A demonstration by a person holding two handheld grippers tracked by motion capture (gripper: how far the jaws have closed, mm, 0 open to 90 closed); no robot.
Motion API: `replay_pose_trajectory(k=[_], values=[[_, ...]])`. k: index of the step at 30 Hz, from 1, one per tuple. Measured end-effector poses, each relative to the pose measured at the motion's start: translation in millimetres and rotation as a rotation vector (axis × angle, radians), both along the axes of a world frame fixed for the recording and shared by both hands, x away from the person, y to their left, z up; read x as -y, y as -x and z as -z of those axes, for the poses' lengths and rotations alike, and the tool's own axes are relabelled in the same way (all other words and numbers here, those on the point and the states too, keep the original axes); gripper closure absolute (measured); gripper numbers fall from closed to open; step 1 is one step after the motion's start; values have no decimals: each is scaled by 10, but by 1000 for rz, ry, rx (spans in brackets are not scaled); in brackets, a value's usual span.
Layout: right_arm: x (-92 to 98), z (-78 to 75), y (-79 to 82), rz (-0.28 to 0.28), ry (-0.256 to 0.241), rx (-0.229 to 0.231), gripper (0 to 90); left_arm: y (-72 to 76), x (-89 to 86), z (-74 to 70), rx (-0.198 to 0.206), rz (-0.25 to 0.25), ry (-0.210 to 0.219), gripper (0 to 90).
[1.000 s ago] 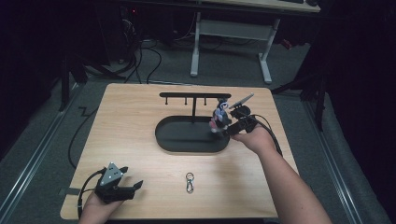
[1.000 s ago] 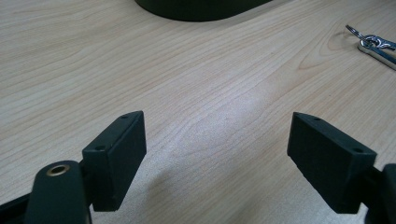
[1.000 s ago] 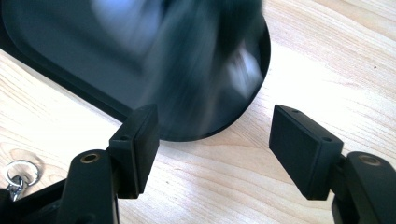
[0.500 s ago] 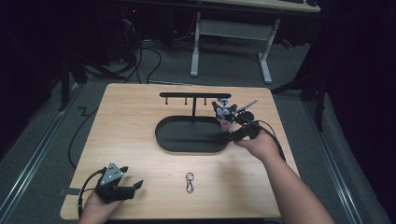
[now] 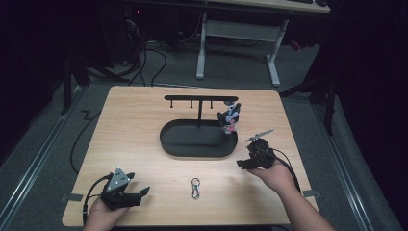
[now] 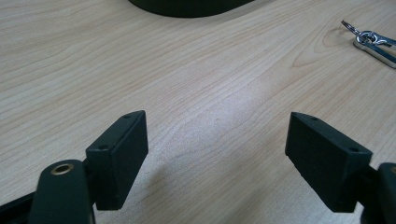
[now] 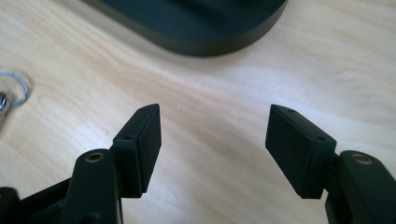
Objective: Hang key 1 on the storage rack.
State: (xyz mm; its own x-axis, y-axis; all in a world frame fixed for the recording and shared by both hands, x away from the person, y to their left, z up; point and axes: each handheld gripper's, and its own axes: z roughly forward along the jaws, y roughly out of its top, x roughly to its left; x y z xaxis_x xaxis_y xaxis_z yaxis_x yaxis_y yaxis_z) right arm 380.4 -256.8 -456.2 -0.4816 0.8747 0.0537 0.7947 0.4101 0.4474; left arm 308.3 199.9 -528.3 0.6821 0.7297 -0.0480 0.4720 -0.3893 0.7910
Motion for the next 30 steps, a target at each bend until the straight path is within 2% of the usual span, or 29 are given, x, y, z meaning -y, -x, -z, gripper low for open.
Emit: replay_pose_trajectory(k=[4, 9, 13, 14, 15, 17, 18, 19, 21, 22, 23, 25, 28, 30], values=[[36, 141, 228, 1, -33, 75, 360, 1, 21, -5, -9, -2, 22, 228], [121, 341, 525, 27, -130, 183, 349, 0, 47, 10, -27, -3, 39, 236], [172, 431, 716, 36, -171, 245, 322, 25, 107, -4, -37, 3, 43, 271], [188, 461, 800, 48, -192, 283, 316, 28, 122, -5, -38, 2, 48, 303], [193, 471, 833, 54, -201, 298, 317, 20, 180, -9, -47, 8, 54, 336], [238, 504, 973, 78, -242, 382, 359, -8, 344, -36, -48, 7, 10, 360], [278, 481, 1041, 104, -284, 419, 362, -18, 437, -54, -52, 11, 0, 396], [313, 449, 1069, 106, -314, 437, 373, -25, 530, -70, -56, 23, -4, 452], [375, 433, 1105, 122, -302, 475, 423, -23, 732, -85, -64, 40, -4, 571], [407, 445, 1105, 137, -303, 465, 439, -20, 859, -90, -74, 61, 2, 627], [448, 458, 1092, 151, -339, 431, 446, -13, 938, -91, -71, 70, -8, 688], [483, 463, 1077, 154, -377, 417, 446, 2, 1138, -75, -53, 76, -56, 741], [499, 475, 1068, 137, -366, 415, 445, -8, 1350, -35, -69, 97, -93, 808], [504, 482, 1067, 128, -368, 406, 442, -17, 1464, -26, -74, 108, -97, 827]])
